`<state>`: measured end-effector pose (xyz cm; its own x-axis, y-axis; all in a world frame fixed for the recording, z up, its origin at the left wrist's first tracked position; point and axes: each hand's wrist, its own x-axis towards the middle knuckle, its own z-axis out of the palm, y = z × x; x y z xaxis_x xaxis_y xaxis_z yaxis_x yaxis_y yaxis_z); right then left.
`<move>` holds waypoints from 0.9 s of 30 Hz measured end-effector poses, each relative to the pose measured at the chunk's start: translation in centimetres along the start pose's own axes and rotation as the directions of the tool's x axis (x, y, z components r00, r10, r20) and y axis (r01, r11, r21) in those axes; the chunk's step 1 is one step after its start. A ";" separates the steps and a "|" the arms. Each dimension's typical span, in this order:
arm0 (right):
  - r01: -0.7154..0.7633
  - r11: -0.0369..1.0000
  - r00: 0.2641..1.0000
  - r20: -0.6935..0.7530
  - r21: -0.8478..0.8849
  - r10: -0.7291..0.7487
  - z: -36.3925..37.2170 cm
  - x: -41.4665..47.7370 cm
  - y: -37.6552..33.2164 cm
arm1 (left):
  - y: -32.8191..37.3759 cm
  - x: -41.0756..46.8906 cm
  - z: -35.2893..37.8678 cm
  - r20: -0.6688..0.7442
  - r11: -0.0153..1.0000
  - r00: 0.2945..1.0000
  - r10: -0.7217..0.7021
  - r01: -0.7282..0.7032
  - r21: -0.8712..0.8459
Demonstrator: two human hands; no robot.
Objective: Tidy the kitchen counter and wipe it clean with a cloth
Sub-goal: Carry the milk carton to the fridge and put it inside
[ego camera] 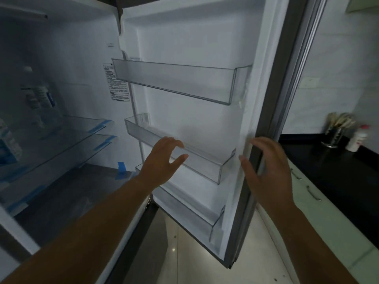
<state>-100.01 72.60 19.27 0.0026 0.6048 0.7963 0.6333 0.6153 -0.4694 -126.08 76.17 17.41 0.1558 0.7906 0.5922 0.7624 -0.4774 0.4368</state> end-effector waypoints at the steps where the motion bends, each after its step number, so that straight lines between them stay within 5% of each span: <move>1: 0.005 1.000 0.999 -0.046 -0.019 -0.006 -0.3 -0.2 -0.3 | -0.2 -0.5 -0.4 -0.007 1.000 1.000 -0.003 0.003 -0.011; 5: -0.065 0.998 0.978 -0.197 -0.002 0.063 -0.6 -0.8 -1.5 | -0.9 -2.2 -2.0 0.013 0.999 0.999 -0.040 0.040 -0.033; 9: -0.165 0.985 0.975 -0.142 0.043 0.170 0.2 -1.9 -3.3 | -1.5 -4.3 -3.9 -0.012 0.990 0.992 -0.126 0.125 -0.062; 14: -0.158 0.987 0.976 -0.148 0.044 0.162 1.2 -3.9 -6.4 | -1.4 -7.9 -7.4 0.021 0.979 0.982 -0.189 0.190 -0.079; 19: -0.126 0.989 0.978 -0.159 0.075 0.137 2.8 -5.8 -10.9 | -1.4 -12.9 -12.2 -0.079 0.986 0.986 -0.147 0.153 0.074; 27: -0.055 0.987 0.987 -0.141 0.152 0.076 7.6 -9.4 -18.7 | -1.1 -19.2 -20.9 -0.165 0.990 0.982 -0.087 0.103 0.094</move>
<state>-117.74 59.24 17.69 0.1603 0.5726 0.8040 0.5070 0.6511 -0.5648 -143.09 53.47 19.72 -0.0170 0.7549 0.6557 0.8300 -0.3550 0.4302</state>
